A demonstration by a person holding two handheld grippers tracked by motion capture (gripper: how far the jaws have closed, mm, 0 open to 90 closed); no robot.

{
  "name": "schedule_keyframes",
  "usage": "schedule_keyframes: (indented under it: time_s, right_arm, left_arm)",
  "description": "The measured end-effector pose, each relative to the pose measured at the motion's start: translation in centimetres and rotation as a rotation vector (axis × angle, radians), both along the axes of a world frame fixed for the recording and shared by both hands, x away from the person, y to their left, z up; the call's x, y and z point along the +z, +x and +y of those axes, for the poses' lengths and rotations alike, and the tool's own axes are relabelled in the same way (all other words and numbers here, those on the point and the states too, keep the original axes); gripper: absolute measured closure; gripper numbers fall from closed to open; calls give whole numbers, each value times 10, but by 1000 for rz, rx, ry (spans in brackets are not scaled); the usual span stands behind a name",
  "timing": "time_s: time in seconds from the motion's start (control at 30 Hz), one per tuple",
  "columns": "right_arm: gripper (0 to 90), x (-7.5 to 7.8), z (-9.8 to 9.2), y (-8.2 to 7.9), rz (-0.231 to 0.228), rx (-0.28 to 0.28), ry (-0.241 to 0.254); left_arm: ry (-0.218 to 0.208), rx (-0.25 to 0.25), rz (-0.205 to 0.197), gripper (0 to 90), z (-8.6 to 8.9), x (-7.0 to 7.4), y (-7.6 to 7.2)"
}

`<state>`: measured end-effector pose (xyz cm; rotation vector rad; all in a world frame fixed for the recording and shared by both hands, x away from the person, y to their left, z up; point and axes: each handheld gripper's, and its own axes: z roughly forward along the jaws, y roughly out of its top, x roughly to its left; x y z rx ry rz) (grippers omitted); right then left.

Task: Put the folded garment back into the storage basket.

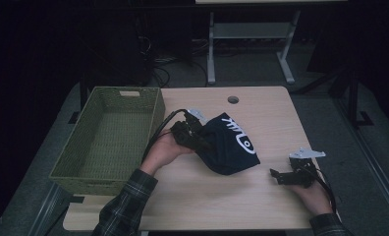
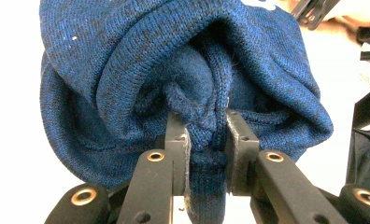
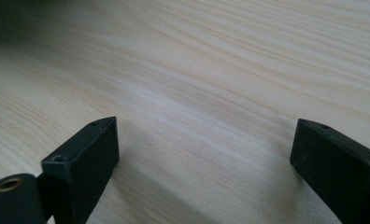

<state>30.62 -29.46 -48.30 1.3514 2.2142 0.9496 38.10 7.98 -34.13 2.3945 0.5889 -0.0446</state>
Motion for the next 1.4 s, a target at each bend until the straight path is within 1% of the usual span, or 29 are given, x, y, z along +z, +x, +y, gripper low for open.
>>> schedule_keyframes:
  time_s: [0.03, 0.07, 0.1, 0.2, 0.23, 0.27, 0.33, 0.37, 0.4, 0.47, 0.5, 0.53, 0.6, 0.63, 0.7, 0.73, 0.8, 0.83, 0.93, 0.97, 1.03, 1.07, 1.1, 1.13, 1.17, 1.23, 1.27, 1.3, 1.4]
  right_arm:
    - [76, 0, 0, 0, 0, 0, 0]
    - [76, 0, 0, 0, 0, 0, 0]
    - [77, 0, 0, 0, 0, 0, 0]
    - [76, 0, 0, 0, 0, 0, 0]
    - [76, 0, 0, 0, 0, 0, 0]
    - [76, 0, 0, 0, 0, 0, 0]
    - [76, 0, 0, 0, 0, 0, 0]
    - [76, 0, 0, 0, 0, 0, 0]
    - [76, 0, 0, 0, 0, 0, 0]
    - [77, 0, 0, 0, 0, 0, 0]
    - [76, 0, 0, 0, 1, -1, 2]
    - [76, 0, 0, 0, 1, -1, 2]
    - [76, 0, 0, 0, 1, -1, 2]
    - [76, 0, 0, 0, 1, -1, 2]
    - [77, 0, 0, 0, 1, -1, 2]
    - [77, 0, 0, 0, 1, -1, 2]
    - [76, 0, 0, 0, 0, 0, 0]
    - [76, 0, 0, 0, 0, 0, 0]
    - [76, 0, 0, 0, 0, 0, 1]
    - [76, 0, 0, 0, 0, 0, 1]
    - [77, 0, 0, 0, 0, 0, 1]
    - [77, 0, 0, 0, 0, 0, 1]
    - [76, 0, 0, 0, 0, 0, 1]
    - [76, 0, 0, 0, 0, 0, 1]
    - [76, 0, 0, 0, 0, 0, 0]
    - [76, 0, 0, 0, 0, 0, 0]
    - [76, 0, 0, 0, 0, 0, 0]
    - [76, 0, 0, 0, 0, 0, 1]
    - [76, 0, 0, 0, 0, 0, 1]
  left_arm:
    - [-5, 7, -10, 741, 3, 8, 1]
    - [-5, 7, -10, 740, 3, 8, 1]
    - [-1, 2, -15, 740, 5, 12, 2]
    - [-11, 20, -25, 740, 12, 23, 4]
    - [-17, 28, -30, 740, 17, 30, 4]
    - [-17, 28, -30, 740, 17, 30, 4]
    - [-20, 34, -34, 740, 22, 37, 5]
    - [-15, 37, -43, 740, 28, 44, 6]
    - [-15, 37, -43, 740, 28, 44, 6]
    - [-16, 52, -48, 740, 33, 51, 6]
    - [-15, 61, -52, 740, 38, 57, 6]
    - [-15, 61, -52, 740, 38, 57, 6]
    - [-14, 77, -60, 740, 48, 65, 6]
    - [-14, 77, -60, 740, 48, 65, 6]
    - [-11, 90, -64, 740, 56, 69, 7]
    - [-4, 98, -68, 740, 64, 74, 7]
    - [8, 106, -74, 740, 72, 78, 7]
    - [8, 106, -74, 740, 72, 78, 7]
    - [3, 134, -77, 740, 82, 84, 6]
    - [3, 134, -81, 740, 86, 86, 6]
    - [-10, 153, -81, 739, 93, 88, 5]
    - [-5, 158, -83, 739, 98, 89, 4]
    - [-4, 176, -87, 740, 105, 91, 3]
    - [-4, 176, -87, 739, 105, 91, 3]
    - [1, 191, -88, 739, 114, 93, 2]
    - [4, 206, -94, 739, 122, 94, 2]
    - [2, 218, -95, 739, 126, 95, 1]
    - [2, 218, -95, 739, 126, 95, 1]
    - [11, 242, -102, 739, 139, 96, -1]
